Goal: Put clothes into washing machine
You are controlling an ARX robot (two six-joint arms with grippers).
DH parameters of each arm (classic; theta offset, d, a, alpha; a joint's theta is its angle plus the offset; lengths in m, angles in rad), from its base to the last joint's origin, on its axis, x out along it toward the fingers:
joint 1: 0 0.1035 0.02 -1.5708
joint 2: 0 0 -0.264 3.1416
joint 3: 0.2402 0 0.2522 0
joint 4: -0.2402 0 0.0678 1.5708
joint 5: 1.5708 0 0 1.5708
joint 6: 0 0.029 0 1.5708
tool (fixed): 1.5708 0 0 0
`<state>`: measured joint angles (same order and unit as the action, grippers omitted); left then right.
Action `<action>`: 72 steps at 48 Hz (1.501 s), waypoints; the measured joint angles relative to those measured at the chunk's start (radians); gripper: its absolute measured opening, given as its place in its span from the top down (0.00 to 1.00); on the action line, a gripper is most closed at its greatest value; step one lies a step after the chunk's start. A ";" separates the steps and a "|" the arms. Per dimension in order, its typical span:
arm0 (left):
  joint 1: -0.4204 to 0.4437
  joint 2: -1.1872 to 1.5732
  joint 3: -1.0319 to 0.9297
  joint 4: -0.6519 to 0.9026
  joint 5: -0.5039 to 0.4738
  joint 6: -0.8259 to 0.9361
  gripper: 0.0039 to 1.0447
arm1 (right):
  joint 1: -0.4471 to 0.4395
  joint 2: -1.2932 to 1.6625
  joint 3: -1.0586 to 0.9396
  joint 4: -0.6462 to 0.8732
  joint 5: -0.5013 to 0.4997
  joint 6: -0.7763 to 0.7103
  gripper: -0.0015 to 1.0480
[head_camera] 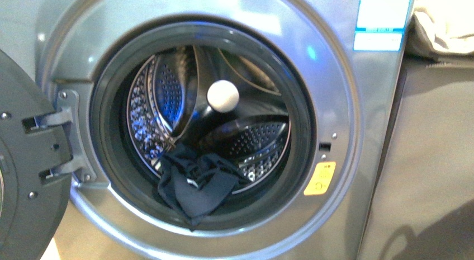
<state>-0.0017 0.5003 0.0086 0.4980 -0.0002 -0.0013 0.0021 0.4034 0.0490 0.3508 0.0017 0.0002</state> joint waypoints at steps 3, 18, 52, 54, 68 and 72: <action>0.000 -0.032 0.000 -0.033 0.000 0.000 0.97 | 0.000 -0.021 -0.006 -0.014 0.000 0.000 0.98; 0.000 -0.196 0.000 -0.191 0.000 0.000 0.97 | 0.000 -0.142 -0.045 -0.083 0.000 0.000 0.98; 0.000 -0.495 0.000 -0.496 0.000 0.000 0.97 | 0.000 -0.399 -0.044 -0.350 -0.002 0.000 0.98; 0.000 -0.496 0.000 -0.497 0.000 0.000 0.97 | 0.000 -0.399 -0.044 -0.350 -0.002 0.000 0.98; 0.000 -0.496 0.000 -0.497 0.000 0.000 0.97 | 0.000 -0.399 -0.044 -0.350 -0.003 0.000 0.98; 0.000 -0.496 0.000 -0.497 0.000 0.000 0.97 | 0.000 -0.399 -0.044 -0.350 -0.002 0.000 0.98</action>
<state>-0.0017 0.0044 0.0086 0.0006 0.0002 -0.0017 0.0021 0.0044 0.0051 0.0006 -0.0006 -0.0002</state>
